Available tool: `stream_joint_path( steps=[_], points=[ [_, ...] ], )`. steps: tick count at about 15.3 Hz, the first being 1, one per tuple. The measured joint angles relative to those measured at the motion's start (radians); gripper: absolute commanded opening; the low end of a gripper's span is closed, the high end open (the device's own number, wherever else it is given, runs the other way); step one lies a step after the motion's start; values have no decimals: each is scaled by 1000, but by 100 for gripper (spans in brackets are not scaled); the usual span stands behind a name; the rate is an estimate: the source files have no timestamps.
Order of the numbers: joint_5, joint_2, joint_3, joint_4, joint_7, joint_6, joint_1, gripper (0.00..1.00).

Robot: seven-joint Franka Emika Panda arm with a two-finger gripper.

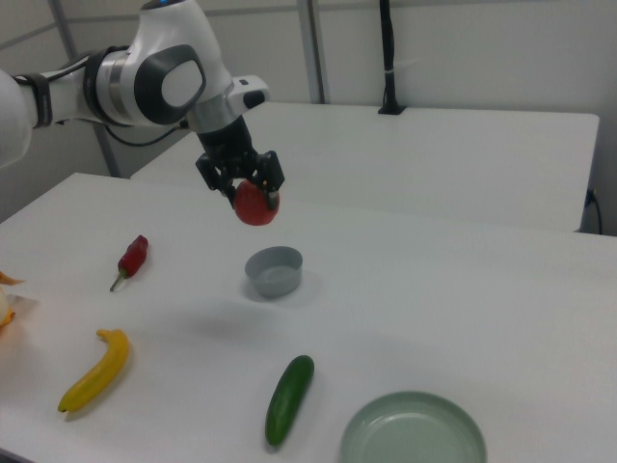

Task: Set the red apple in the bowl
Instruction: 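Lift the red apple and carry it over the grey bowl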

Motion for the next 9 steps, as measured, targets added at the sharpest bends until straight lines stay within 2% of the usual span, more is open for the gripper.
stream_joint_path(
  steps=[5,9],
  points=[
    [0,45,32,-20,39,11,19,47],
    [0,89,51,-66,41,125,20,47]
  ],
)
